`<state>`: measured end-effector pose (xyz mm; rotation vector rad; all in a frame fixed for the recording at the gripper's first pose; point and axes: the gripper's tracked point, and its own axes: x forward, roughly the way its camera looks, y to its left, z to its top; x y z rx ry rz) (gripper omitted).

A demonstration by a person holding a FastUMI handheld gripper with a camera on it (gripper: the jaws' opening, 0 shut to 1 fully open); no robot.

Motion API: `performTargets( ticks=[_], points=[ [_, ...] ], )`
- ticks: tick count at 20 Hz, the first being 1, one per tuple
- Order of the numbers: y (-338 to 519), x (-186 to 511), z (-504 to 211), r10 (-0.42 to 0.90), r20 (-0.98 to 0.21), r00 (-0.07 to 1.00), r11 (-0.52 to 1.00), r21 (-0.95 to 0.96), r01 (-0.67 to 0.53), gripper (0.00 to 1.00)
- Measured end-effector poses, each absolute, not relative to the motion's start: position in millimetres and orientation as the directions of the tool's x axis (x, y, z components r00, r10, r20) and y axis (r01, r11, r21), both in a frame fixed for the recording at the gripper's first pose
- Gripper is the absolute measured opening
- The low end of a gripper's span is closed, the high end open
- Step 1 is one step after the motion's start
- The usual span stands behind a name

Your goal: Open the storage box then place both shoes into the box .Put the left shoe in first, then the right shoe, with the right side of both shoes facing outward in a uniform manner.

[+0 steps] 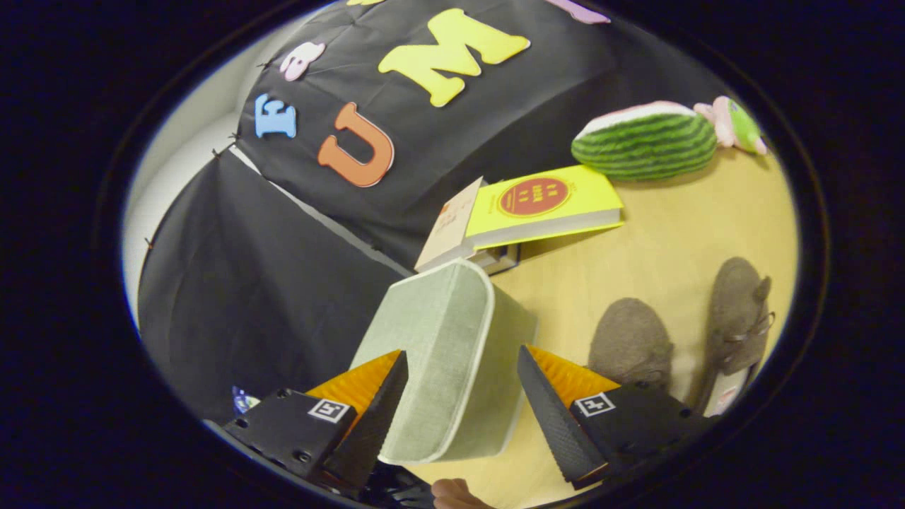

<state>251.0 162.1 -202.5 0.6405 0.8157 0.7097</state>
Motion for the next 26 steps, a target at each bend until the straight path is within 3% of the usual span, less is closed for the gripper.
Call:
performTargets(
  ticks=[3,7,11,14,18,19,20,22,24,26],
  points=[
    [175.4,256.8,-217.0,0.828,-0.415,0.376,0.53,0.8,-0.283,1.0],
    [197.0,254.6,-230.1,0.918,-0.338,0.205,0.369,0.92,-0.135,0.99],
    [202.8,253.0,-227.0,0.965,-0.213,0.155,0.22,0.975,-0.033,0.97],
    [200.9,256.8,-223.6,0.965,-0.196,0.175,0.205,0.978,-0.033,0.67],
    [192.7,259.1,-216.5,0.955,-0.208,0.213,0.235,0.965,-0.112,0.58],
    [188.6,263.0,-212.8,0.947,-0.213,0.242,0.244,0.964,-0.104,0.5],
    [184.7,264.3,-208.5,0.943,-0.215,0.252,0.247,0.963,-0.105,0.26],
    [180.5,261.0,-197.4,0.945,-0.213,0.249,0.248,0.962,-0.119,0.14],
    [182.4,258.4,-192.6,0.939,-0.248,0.236,0.28,0.954,-0.11,0.06],
    [181.7,253.9,-178.3,0.935,-0.269,0.229,0.301,0.946,-0.119,0.06]
  ],
)
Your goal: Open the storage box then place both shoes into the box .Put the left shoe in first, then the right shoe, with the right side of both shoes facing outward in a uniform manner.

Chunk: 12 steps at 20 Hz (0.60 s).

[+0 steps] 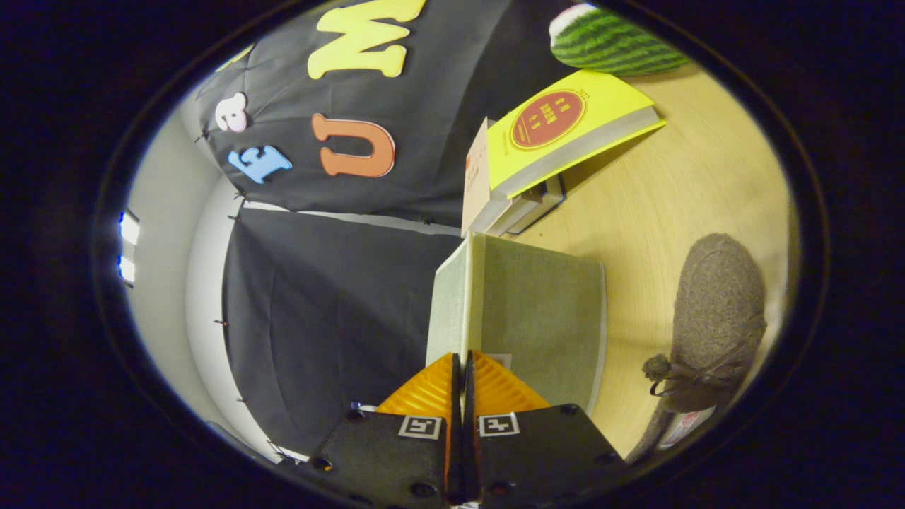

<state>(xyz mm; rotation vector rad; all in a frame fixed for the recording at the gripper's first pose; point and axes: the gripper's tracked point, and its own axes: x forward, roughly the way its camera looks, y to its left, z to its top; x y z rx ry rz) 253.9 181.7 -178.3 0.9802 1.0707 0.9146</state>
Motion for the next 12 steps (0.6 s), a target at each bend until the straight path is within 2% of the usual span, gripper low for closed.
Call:
performTargets(
  ticks=[7,12],
  points=[
    [193.6,247.9,-107.5,0.902,-0.281,0.326,0.336,0.933,-0.126,0.06],
    [235.4,232.5,-61.7,0.897,-0.256,0.362,0.317,0.941,-0.119,0.05]
  ],
)
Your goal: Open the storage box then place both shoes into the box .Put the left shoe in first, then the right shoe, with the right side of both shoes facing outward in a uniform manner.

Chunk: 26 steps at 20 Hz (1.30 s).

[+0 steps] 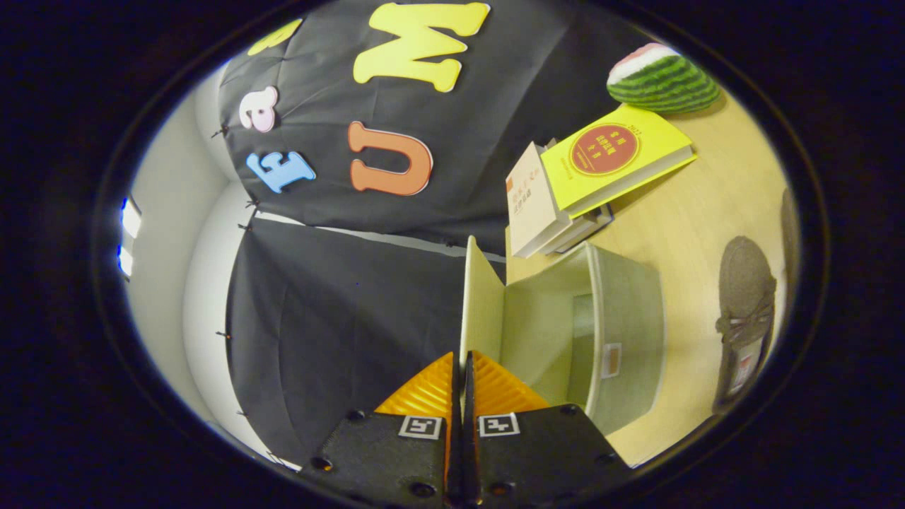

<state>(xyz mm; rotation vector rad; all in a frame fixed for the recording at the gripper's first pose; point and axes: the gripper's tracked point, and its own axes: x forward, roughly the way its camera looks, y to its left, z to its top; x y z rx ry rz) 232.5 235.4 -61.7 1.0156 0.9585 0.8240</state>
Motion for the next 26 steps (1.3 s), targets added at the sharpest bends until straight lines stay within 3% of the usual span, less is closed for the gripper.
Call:
performTargets(
  ticks=[5,15,19,21,22,25,26],
  points=[
    [287.7,221.5,-39.0,0.895,-0.281,0.348,0.355,0.919,-0.171,0.06],
    [399.7,226.7,-39.4,0.879,-0.31,0.363,0.382,0.912,-0.146,0.08],
    [439.7,218.8,-46.0,0.891,-0.319,0.324,0.405,0.88,-0.248,0.12],
    [450.3,214.1,-41.8,0.894,-0.31,0.325,0.41,0.858,-0.309,0.29],
    [454.3,212.4,-38.8,0.897,-0.298,0.327,0.405,0.851,-0.336,0.54],
    [439.1,211.9,-53.9,0.855,-0.362,0.373,0.493,0.792,-0.361,1.0],
    [435.2,208.1,-59.5,0.847,-0.386,0.367,0.509,0.789,-0.345,1.0]
  ],
)
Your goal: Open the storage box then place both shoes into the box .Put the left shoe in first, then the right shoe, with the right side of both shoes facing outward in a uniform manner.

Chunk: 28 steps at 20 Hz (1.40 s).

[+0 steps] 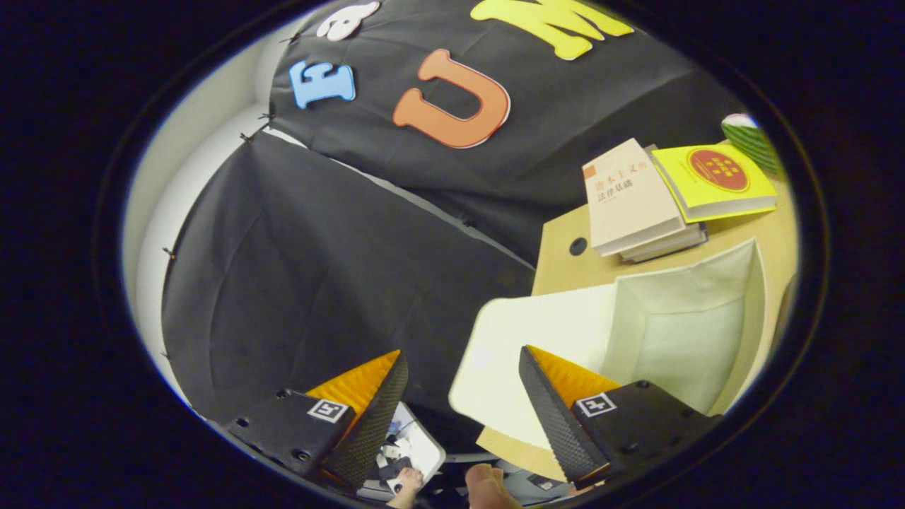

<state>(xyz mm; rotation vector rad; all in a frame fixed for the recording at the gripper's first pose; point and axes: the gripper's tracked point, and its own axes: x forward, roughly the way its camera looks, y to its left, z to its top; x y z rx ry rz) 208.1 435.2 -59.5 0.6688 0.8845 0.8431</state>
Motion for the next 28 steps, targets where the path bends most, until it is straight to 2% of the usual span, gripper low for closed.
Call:
performTargets(
  ticks=[4,12,17,20,23,28],
  points=[
    [403.4,197.0,-68.8,0.834,-0.439,0.334,0.53,0.808,-0.259,1.0],
    [284.2,211.2,-103.3,0.689,-0.555,0.465,0.715,0.627,-0.31,1.0],
    [192.4,217.9,-143.7,0.509,-0.677,0.531,0.86,0.414,-0.297,1.0],
    [143.3,215.3,-174.1,0.385,-0.752,0.535,0.921,0.274,-0.277,1.0],
    [101.7,207.7,-210.5,0.284,-0.826,0.487,0.952,0.182,-0.246,1.0],
    [57.9,213.3,-256.1,0.198,-0.871,0.449,0.966,0.096,-0.24,0.98]
  ],
)
